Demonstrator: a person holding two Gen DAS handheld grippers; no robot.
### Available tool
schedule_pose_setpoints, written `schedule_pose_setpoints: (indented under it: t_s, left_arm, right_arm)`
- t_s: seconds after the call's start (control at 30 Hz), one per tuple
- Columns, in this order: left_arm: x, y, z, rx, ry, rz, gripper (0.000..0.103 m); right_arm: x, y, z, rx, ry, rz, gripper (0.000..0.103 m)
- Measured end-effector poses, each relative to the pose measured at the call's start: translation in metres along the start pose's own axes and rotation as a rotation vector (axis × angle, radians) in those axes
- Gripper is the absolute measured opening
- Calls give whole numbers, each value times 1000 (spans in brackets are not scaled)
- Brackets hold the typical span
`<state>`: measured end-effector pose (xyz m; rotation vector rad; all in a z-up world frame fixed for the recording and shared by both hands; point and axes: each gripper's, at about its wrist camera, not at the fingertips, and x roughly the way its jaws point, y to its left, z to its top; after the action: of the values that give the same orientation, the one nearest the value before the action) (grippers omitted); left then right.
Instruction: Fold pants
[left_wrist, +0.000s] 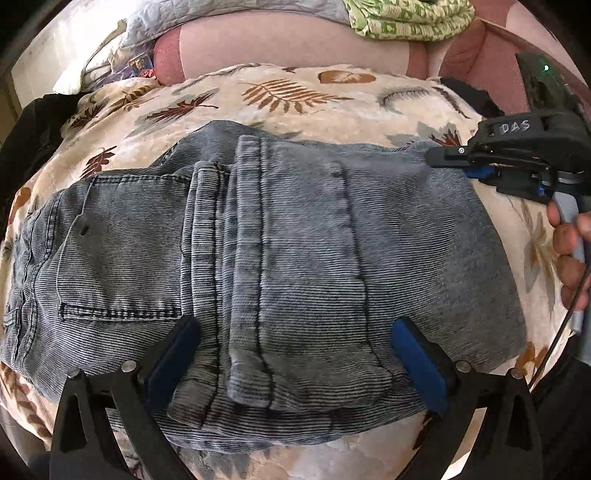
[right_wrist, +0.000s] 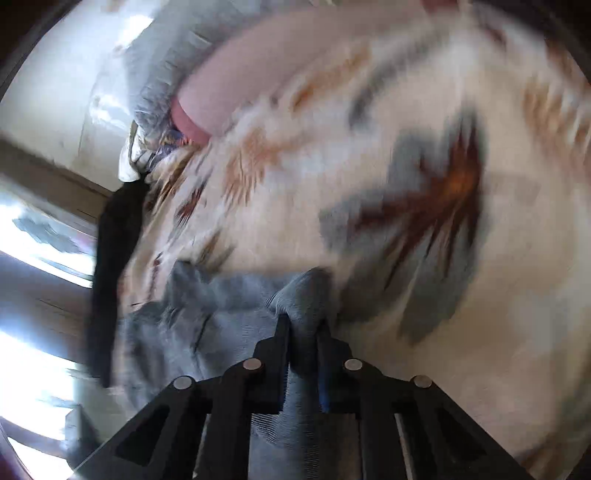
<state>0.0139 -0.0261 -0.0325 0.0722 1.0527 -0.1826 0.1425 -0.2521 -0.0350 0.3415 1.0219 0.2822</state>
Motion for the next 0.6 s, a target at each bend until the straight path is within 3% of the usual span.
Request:
schedule_pose_setpoints:
  t_s: [0.07, 0.13, 0.2, 0.27, 0.37, 0.43, 0.47, 0.53, 0.6]
  left_arm:
    - [0, -1, -4, 13, -9, 18, 103]
    - [-2, -1, -4, 13, -9, 16, 103]
    - [-8, 5, -3, 2, 1, -8, 103]
    - [-16, 5, 11, -44, -33, -39, 103]
    - [-56, 37, 11, -151, -157, -79, 103]
    - [-72, 62, 8, -225, -204, -76, 103]
    - [-77, 79, 6, -284, -203, -92, 103]
    - [-76, 108, 4, -402, -163, -193, 103]
    - [-72, 124, 3, -495, -112, -332, 102]
  right_arm:
    - [19, -4, -4, -15, 65, -37, 14]
    - [1, -8, -1, 27, 27, 13, 20]
    - [-21, -16, -3, 87, -8, 29, 52]
    - [-50, -15, -11, 93, -62, 83, 52]
    - [-85, -5, -38, 85, -79, 223, 52]
    - [-85, -2, -64, 92, -23, 316, 54]
    - [-72, -3, -77, 100, 32, 317, 57]
    - [-38, -10, -96, 119, 145, 220, 56]
    - [-45, -16, -100, 145, 85, 261, 55]
